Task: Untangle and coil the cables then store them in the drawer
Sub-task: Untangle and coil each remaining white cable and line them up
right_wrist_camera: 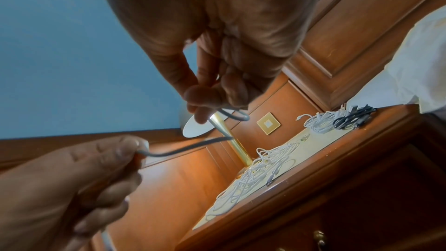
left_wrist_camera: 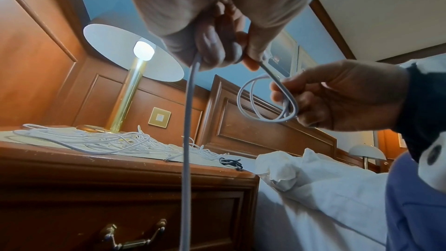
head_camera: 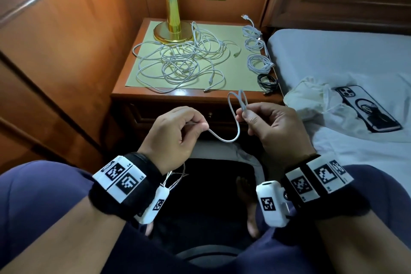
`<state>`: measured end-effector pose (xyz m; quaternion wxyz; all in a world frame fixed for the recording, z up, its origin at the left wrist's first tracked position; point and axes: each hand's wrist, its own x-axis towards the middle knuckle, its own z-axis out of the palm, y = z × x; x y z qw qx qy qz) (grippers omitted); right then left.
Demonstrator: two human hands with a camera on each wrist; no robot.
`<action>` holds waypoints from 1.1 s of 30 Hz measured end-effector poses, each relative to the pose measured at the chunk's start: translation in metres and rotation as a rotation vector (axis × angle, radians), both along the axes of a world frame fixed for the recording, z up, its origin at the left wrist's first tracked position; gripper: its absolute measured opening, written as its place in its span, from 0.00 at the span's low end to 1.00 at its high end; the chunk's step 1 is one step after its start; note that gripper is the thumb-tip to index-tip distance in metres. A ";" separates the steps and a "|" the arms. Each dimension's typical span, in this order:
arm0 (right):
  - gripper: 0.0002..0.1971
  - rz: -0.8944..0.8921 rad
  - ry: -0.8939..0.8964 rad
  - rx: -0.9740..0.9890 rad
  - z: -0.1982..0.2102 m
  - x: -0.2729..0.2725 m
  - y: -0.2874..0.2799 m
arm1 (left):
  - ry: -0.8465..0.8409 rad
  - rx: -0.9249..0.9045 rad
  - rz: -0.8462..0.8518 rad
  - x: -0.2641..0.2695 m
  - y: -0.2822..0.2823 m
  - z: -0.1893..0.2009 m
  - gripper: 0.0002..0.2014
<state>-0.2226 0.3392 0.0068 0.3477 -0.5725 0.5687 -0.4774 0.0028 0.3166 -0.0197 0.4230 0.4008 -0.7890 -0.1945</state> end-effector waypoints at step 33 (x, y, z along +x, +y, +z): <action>0.12 0.362 -0.442 0.604 -0.003 0.027 0.002 | 0.100 0.288 0.055 -0.018 -0.001 -0.008 0.07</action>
